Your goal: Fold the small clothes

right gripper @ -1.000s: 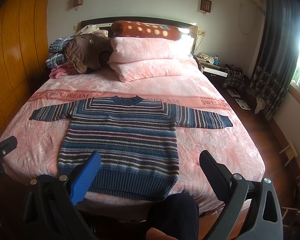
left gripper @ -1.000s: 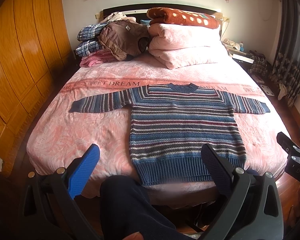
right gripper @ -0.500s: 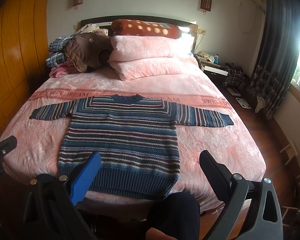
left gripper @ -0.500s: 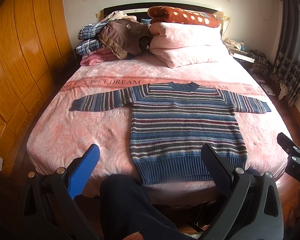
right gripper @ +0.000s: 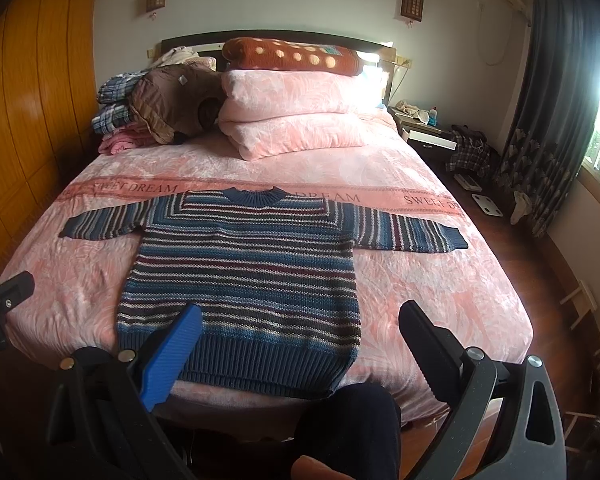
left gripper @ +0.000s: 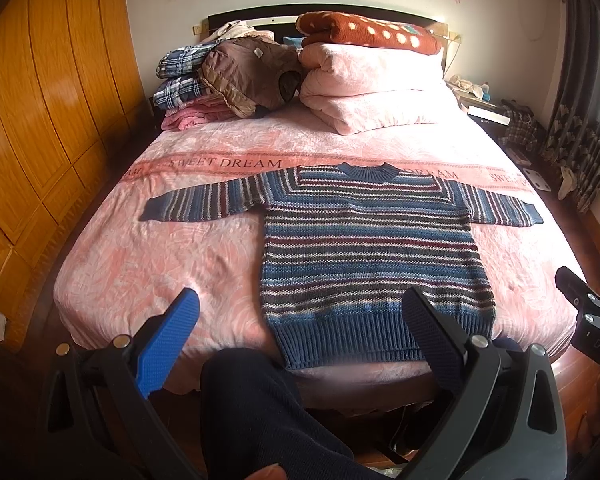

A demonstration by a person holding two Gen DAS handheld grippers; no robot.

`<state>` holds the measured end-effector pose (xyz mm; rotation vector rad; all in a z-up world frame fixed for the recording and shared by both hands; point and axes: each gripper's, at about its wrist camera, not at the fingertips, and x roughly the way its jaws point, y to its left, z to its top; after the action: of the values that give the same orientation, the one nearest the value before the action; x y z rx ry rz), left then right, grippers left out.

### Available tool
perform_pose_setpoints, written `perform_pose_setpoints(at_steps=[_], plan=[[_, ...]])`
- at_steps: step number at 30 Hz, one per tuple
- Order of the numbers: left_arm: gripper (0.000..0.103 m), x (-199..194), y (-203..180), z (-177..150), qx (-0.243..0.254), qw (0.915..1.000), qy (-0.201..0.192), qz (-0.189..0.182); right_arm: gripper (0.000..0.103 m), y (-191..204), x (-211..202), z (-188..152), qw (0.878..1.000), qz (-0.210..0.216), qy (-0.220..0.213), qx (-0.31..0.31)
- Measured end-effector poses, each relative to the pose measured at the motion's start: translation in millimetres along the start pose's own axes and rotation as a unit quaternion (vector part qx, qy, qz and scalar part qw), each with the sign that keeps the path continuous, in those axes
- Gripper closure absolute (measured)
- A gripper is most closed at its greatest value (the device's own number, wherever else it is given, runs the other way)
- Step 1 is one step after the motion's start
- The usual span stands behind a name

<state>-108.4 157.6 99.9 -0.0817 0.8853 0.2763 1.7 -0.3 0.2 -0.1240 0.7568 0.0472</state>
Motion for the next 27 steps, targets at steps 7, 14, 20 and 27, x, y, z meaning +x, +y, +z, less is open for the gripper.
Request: perform_pose_setpoints(at_steps=[7, 14, 20, 27], plan=[[0.003, 0, 0, 0, 0.0, 1.0, 0.0, 0.001, 0.004, 0, 0, 0, 1.0, 0.0, 0.001, 0.0], [0.003, 5, 3, -5, -0.001, 1.0, 0.003, 0.001, 0.004, -2, 5, -8, 1.0, 0.001, 0.005, -0.001], [0.003, 16, 3, -6, -0.003, 0.9999, 0.009, 0.002, 0.004, 3, 17, -7, 1.0, 0.002, 0.014, -0.003], [0.003, 38, -1, -2, 0.008, 0.9998, 0.018, 0.005, 0.004, -5, 41, -3, 1.0, 0.015, 0.016, -0.009]])
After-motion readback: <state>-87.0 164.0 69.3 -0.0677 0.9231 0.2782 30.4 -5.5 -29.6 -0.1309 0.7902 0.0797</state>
